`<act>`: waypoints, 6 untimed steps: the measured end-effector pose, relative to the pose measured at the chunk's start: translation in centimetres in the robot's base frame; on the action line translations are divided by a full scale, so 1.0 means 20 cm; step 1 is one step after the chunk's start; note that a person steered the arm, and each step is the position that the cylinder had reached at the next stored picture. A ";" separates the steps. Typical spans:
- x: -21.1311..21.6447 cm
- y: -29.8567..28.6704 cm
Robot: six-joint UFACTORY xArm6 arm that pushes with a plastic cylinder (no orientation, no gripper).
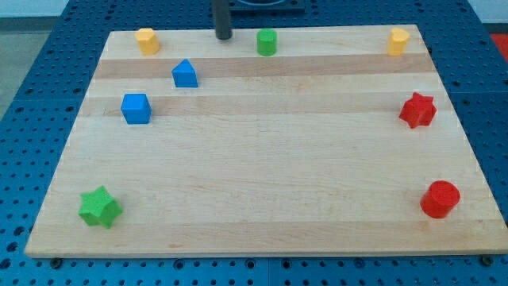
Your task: Push the green circle down a bit
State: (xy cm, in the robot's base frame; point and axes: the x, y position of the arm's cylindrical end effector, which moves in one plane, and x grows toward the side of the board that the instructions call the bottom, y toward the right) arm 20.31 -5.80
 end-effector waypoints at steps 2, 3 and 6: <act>0.01 0.23; 0.08 0.32; 0.29 0.66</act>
